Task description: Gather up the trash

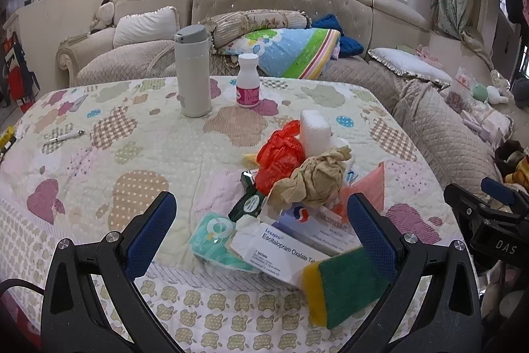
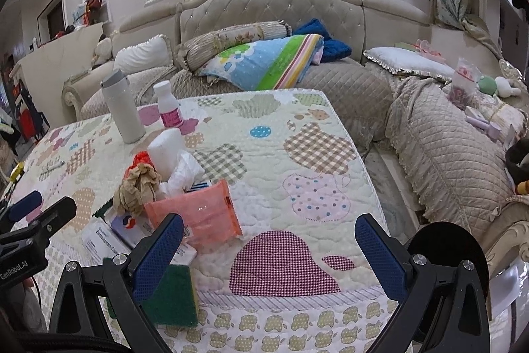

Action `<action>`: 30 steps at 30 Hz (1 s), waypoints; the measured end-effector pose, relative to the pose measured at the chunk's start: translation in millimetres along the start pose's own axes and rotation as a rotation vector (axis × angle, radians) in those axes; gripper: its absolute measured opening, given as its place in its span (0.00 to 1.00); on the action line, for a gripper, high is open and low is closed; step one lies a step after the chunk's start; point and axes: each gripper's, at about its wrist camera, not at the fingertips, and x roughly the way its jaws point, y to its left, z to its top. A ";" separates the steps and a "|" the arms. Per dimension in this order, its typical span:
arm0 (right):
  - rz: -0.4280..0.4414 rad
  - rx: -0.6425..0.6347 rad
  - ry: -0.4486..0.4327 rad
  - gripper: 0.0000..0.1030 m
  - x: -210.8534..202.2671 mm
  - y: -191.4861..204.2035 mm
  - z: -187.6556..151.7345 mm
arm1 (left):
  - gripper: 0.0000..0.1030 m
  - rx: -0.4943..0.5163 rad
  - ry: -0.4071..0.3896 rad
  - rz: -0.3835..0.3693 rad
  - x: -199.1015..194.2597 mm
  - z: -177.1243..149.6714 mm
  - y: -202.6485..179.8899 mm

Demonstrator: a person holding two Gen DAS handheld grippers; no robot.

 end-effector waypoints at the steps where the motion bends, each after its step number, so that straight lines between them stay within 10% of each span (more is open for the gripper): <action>1: 0.003 0.000 0.006 1.00 1.3 -0.2 -1.2 | 1.00 0.001 0.003 0.000 0.6 -0.7 0.9; 30: -0.003 -0.008 0.126 1.00 18.1 -25.8 -29.9 | 0.91 0.067 0.173 -0.021 12.9 -68.6 -16.8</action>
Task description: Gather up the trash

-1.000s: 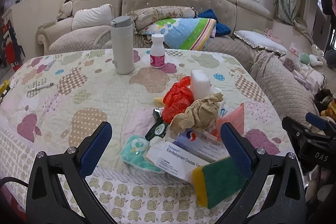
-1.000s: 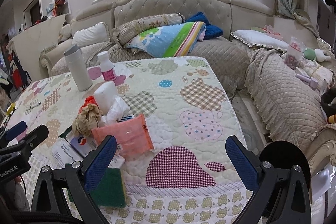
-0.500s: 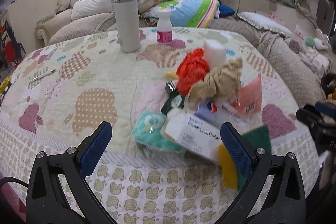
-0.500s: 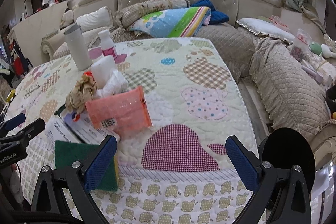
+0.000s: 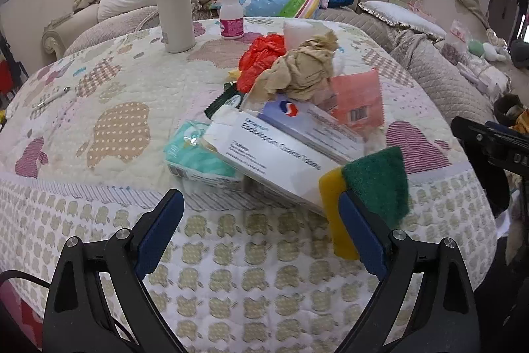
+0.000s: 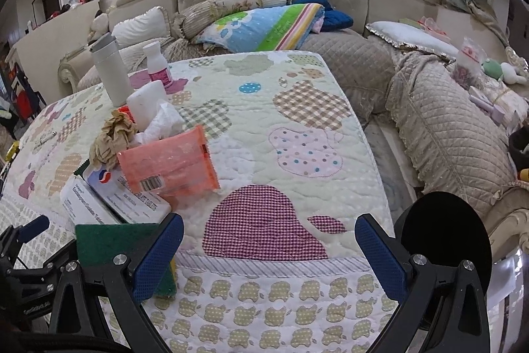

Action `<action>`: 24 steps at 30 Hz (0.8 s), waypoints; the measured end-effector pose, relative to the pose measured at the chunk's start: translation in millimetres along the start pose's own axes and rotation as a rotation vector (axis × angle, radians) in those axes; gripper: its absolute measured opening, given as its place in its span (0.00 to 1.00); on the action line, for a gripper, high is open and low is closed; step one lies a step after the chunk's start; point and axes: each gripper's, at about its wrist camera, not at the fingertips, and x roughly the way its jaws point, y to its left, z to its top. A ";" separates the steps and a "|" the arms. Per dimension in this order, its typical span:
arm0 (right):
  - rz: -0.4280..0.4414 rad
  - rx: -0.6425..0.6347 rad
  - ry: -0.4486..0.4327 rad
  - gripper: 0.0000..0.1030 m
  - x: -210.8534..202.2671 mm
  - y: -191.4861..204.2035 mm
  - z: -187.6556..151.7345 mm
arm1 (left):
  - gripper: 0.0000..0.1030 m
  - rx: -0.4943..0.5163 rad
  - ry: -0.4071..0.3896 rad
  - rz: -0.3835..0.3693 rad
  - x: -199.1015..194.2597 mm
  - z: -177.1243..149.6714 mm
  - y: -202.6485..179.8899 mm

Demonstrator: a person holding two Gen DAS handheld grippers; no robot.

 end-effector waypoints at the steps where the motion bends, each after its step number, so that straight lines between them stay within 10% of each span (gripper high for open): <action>1: -0.001 0.006 0.002 1.00 0.1 -2.4 -0.3 | 0.91 0.000 -0.002 -0.007 -2.5 -1.0 -1.9; 15: -0.018 0.064 0.021 1.00 -3.7 -34.5 -7.7 | 0.91 0.196 0.016 -0.290 -24.3 -22.6 -86.3; 24: -0.025 0.051 0.048 1.00 -17.5 -53.5 -26.5 | 0.91 0.300 0.043 -0.347 -17.3 -30.1 -119.6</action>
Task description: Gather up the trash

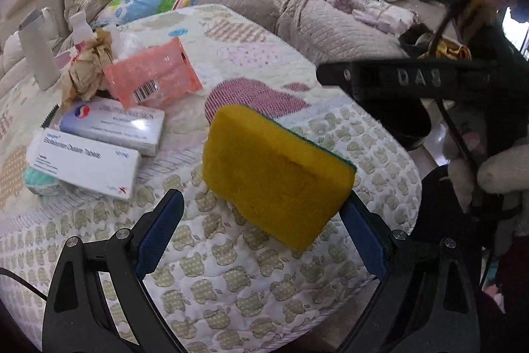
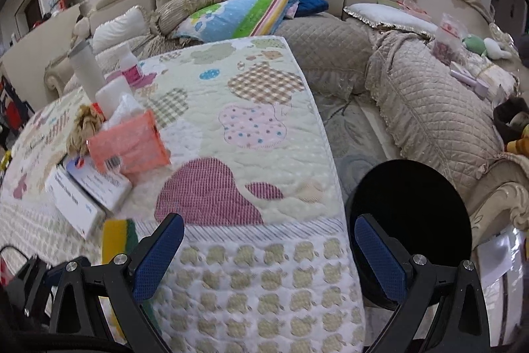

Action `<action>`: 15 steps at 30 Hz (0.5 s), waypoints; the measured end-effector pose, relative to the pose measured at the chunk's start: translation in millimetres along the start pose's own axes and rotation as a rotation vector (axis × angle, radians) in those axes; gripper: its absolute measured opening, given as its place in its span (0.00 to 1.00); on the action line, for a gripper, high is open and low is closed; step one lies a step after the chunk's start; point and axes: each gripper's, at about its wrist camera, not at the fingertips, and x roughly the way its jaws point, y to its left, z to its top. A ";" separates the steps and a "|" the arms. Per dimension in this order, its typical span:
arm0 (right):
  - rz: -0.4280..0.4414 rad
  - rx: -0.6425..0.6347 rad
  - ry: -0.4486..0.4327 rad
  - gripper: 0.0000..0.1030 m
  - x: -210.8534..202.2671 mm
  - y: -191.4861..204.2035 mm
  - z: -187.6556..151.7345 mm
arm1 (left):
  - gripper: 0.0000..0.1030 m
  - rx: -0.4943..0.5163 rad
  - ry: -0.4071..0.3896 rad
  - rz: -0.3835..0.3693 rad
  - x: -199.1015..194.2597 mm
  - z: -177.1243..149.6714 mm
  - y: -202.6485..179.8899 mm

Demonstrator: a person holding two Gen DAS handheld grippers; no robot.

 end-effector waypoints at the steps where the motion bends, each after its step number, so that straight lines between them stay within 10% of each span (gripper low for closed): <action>1: 0.009 0.001 -0.002 1.00 -2.3 -0.8 -1.9 | 0.91 -0.007 -0.010 -0.017 -5.1 0.9 2.1; 15: 0.090 0.002 0.033 1.00 -3.6 5.7 -6.4 | 0.91 -0.029 -0.063 -0.167 -42.6 14.6 35.1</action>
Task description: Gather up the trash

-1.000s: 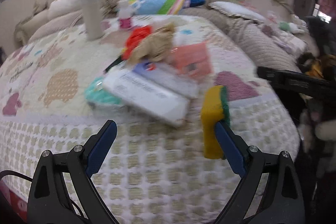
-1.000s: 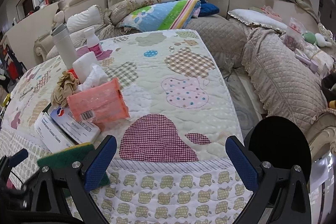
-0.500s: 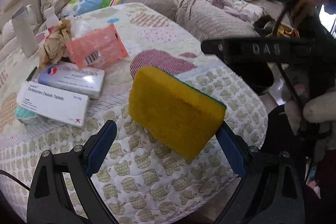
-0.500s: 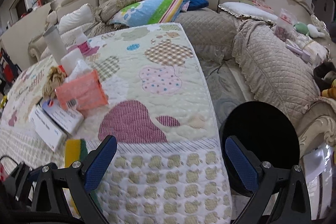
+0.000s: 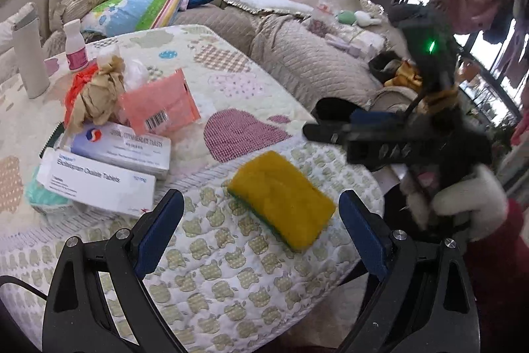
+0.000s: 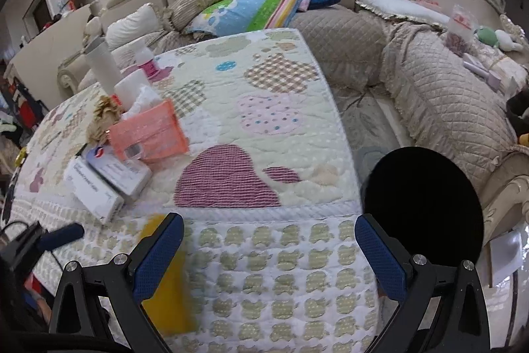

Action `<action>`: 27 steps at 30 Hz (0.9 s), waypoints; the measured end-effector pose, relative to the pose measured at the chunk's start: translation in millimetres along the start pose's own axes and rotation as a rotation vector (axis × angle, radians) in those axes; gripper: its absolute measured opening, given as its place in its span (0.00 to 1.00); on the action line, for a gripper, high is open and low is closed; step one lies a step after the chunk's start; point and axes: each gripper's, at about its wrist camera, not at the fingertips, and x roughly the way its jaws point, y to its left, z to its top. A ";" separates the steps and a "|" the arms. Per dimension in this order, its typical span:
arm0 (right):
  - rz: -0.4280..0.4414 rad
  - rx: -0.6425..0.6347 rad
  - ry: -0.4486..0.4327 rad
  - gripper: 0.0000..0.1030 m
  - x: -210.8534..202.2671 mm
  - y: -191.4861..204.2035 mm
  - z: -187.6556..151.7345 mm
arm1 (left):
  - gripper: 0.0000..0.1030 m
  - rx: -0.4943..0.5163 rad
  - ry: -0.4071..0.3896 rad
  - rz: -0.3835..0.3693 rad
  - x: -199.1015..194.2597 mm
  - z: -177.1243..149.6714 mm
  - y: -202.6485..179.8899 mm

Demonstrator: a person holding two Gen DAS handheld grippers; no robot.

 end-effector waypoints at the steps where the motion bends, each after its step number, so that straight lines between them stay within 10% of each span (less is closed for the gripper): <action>1: 0.000 -0.006 0.006 1.00 2.2 3.1 -1.1 | 0.91 -0.003 -0.006 0.018 -4.1 1.6 2.9; 14: 0.081 -0.091 0.126 0.99 37.8 56.3 -42.1 | 0.91 -0.025 -0.053 0.361 -21.9 33.0 99.3; 23: 0.118 -0.117 0.104 0.58 45.4 57.7 -43.7 | 0.90 -0.019 0.000 0.443 15.2 70.4 138.5; 25: 0.111 -0.118 0.098 0.58 44.7 55.8 -39.3 | 0.78 0.006 0.015 0.438 25.1 75.7 136.6; 27: 0.089 -0.127 0.087 0.57 45.4 53.8 -35.7 | 0.44 0.012 0.054 0.419 35.7 79.9 137.8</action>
